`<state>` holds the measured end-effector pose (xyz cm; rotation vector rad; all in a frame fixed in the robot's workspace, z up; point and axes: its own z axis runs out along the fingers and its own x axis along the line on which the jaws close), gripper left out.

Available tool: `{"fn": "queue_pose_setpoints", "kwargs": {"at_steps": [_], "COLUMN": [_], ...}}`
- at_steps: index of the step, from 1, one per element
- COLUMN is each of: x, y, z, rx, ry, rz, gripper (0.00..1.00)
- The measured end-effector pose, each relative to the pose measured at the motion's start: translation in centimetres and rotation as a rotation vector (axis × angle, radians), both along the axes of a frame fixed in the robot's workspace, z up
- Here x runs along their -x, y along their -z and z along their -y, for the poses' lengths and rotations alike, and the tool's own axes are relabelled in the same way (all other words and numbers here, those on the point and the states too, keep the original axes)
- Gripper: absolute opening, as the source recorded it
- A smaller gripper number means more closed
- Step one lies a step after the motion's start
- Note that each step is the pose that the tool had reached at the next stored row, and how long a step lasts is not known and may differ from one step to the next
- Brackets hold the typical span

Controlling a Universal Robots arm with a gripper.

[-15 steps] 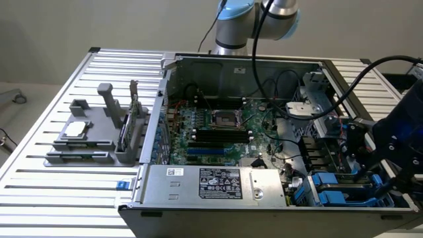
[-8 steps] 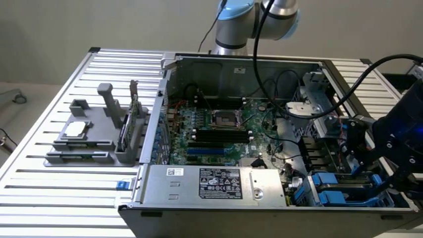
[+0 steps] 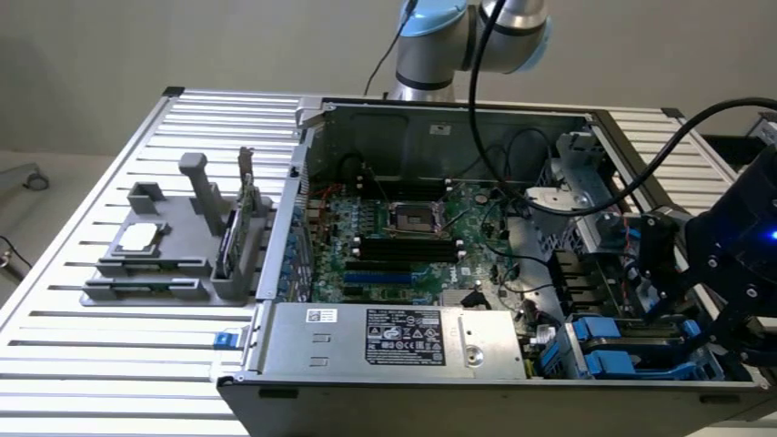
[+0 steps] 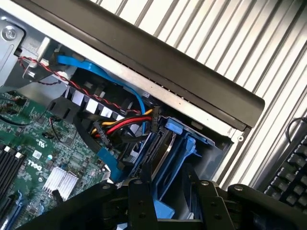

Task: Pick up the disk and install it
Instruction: 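Insert the first disk wire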

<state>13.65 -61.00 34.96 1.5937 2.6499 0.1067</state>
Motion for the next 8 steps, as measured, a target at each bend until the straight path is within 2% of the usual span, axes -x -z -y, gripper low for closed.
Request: {"fn": "queue_pose_setpoints", "kwargs": {"at_steps": [3, 8], "x": [0.0, 0.0], "y": [0.0, -0.01], "z": [0.0, 0.0], "rx": [-0.0105, -0.0246], "ry": [0.031, 0.079], "rz": [0.0, 0.0001], "gripper": [0.39, 0.39]}}
